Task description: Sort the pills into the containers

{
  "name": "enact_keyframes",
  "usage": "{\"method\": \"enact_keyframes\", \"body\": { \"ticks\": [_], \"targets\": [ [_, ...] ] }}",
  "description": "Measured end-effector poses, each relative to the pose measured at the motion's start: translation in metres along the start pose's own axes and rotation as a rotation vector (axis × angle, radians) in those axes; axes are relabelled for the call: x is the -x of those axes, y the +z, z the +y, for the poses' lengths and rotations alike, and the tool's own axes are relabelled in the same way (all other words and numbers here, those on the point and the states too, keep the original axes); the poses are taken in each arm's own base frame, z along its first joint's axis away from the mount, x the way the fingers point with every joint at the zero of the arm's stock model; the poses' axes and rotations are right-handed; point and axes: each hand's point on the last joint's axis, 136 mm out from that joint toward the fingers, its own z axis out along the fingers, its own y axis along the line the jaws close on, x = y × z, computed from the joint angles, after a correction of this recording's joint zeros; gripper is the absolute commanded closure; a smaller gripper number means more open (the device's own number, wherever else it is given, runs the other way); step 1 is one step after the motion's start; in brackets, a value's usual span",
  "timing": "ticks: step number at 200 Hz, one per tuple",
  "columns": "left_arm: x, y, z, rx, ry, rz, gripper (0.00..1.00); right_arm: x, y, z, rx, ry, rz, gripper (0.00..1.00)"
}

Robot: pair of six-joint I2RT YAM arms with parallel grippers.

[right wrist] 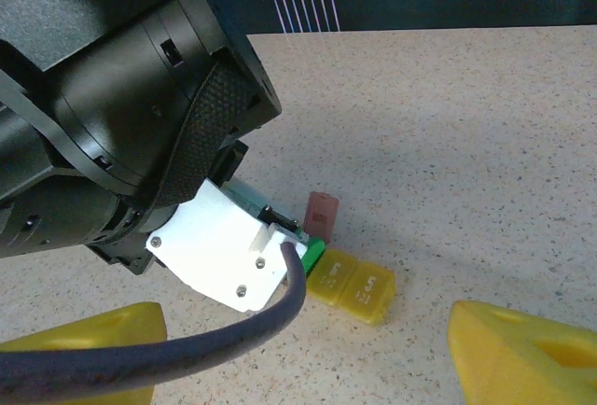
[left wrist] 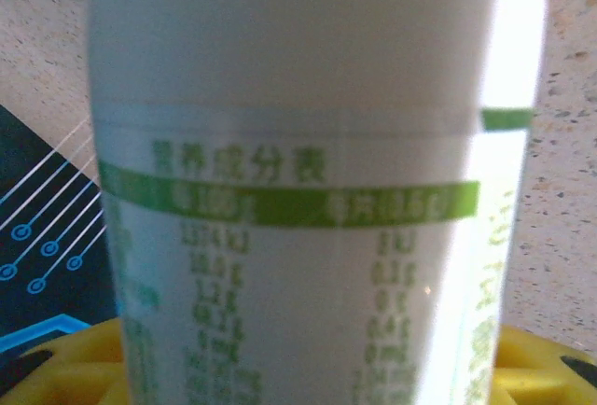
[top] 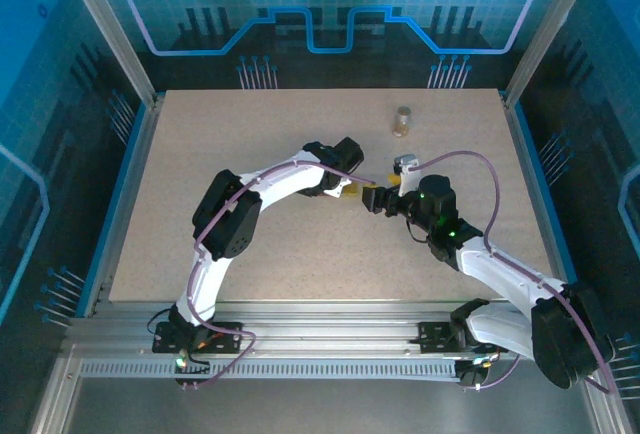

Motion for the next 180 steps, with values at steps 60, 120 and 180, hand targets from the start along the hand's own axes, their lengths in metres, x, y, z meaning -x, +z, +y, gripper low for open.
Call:
{"method": "enact_keyframes", "body": {
  "ticks": [60,120,180],
  "targets": [
    [0.002,0.001,0.008,0.052,0.028,0.018,0.95,0.0,0.0,0.0,0.0,0.003,0.0,0.2],
    [0.002,0.003,0.005,0.034,-0.009,0.007,0.95,0.0,0.0,-0.001,0.0,0.005,0.0,0.2],
    [-0.001,0.009,-0.003,-0.031,-0.111,-0.026,0.94,0.002,0.0,-0.001,0.001,0.007,-0.007,0.2]
  ]
}}
